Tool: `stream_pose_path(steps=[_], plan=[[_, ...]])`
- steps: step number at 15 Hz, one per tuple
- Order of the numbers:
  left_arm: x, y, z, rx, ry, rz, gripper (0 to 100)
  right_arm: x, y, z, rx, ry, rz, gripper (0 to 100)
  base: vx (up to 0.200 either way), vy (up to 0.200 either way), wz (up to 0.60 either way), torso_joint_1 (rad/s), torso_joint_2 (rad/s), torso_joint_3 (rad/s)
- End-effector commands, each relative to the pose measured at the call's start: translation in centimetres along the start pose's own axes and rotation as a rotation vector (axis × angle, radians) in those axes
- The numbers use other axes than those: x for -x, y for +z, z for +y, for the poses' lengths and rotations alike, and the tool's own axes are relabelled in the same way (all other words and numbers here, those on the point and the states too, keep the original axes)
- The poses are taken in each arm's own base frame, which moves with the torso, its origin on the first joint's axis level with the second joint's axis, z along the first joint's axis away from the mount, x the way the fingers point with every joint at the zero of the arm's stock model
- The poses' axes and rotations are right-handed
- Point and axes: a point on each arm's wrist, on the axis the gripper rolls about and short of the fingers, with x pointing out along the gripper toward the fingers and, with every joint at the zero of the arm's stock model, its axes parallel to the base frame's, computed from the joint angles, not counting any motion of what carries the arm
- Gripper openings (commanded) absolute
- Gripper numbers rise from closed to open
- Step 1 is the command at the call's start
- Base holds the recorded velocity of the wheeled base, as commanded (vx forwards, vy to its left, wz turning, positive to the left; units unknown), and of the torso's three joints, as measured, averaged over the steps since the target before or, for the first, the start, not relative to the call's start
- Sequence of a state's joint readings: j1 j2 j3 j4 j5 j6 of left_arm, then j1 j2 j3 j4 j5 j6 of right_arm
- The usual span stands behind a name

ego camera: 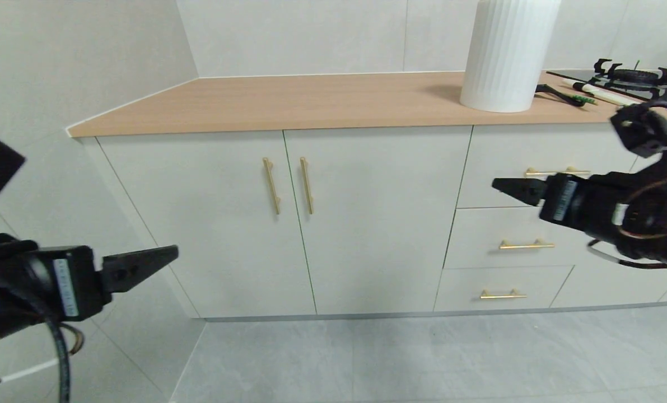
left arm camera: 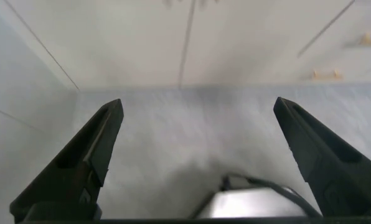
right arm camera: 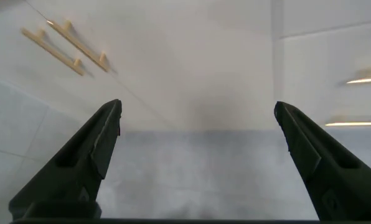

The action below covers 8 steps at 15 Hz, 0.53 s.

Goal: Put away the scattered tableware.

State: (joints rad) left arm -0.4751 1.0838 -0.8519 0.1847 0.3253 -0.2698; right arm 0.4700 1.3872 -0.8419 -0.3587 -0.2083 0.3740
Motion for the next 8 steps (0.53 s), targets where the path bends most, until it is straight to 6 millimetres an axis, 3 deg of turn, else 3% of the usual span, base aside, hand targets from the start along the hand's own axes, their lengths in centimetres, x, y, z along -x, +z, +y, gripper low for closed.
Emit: stream_pose_path(steps=[1, 4, 8], plan=[[7.0, -1.7, 3.5, -0.022, 0.043, -0.217, 100, 10.7, 0.1, -3.2, 0.069, -0.060, -0.215, 100, 0.000, 0.000, 0.00, 0.000, 0.00, 0.000], [12.7, -4.8, 5.6, -0.049, 0.117, -0.421, 100, 17.2, -1.1, -5.6, 0.202, -0.176, -0.398, 100, 0.000, 0.000, 0.00, 0.000, 0.00, 0.000], [18.0, -8.7, 6.6, -0.075, 0.191, -0.657, 100, 22.7, -4.6, -7.0, 0.254, -0.285, -0.482, 100, 0.000, 0.000, 0.00, 0.000, 0.00, 0.000]])
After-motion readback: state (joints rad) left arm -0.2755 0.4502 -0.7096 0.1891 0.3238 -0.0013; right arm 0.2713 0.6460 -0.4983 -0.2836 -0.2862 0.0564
